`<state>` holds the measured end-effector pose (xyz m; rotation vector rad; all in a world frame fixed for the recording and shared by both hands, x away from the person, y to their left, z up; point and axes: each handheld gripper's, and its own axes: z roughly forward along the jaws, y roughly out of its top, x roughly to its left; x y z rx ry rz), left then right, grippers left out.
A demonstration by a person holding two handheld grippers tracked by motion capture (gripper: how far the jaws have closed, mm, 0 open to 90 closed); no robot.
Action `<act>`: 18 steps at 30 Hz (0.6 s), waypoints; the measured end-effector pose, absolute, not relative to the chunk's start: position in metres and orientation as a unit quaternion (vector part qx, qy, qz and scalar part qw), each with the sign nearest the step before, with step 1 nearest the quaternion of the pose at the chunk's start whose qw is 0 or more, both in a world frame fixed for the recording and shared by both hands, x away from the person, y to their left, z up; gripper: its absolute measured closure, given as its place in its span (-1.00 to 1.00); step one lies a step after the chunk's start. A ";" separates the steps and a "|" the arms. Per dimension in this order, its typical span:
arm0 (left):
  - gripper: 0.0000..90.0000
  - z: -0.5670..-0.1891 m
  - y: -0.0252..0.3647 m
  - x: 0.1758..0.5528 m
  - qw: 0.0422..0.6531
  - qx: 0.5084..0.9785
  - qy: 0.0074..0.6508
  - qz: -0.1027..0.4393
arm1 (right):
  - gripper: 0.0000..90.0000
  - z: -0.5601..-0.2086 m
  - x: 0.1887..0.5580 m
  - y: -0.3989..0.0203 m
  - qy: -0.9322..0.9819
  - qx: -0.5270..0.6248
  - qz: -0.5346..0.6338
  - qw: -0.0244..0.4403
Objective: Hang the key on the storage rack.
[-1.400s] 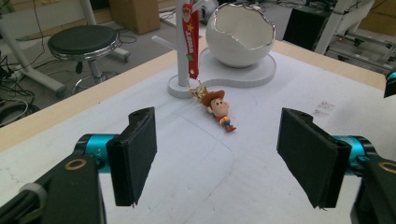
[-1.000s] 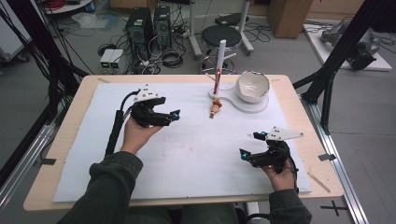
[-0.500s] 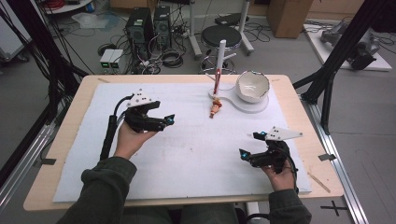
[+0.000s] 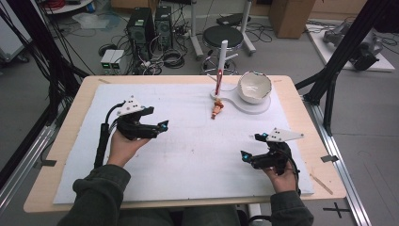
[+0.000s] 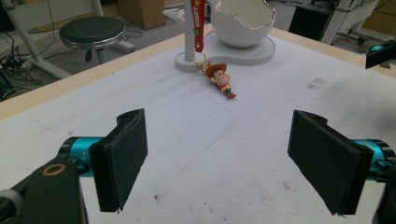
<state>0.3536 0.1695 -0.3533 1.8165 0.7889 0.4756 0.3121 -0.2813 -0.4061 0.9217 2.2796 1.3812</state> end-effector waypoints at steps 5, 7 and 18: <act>-0.55 -0.356 0.176 0.347 0.528 0.755 0.332 0.200 | -0.81 -0.406 0.312 -0.281 0.798 0.322 0.483 0.162; -0.55 -0.357 0.178 0.344 0.527 0.756 0.332 0.202 | -0.81 -0.406 0.312 -0.282 0.798 0.322 0.482 0.162; -0.55 -0.361 0.191 0.333 0.529 0.753 0.334 0.203 | -0.81 -0.407 0.313 -0.282 0.798 0.322 0.482 0.163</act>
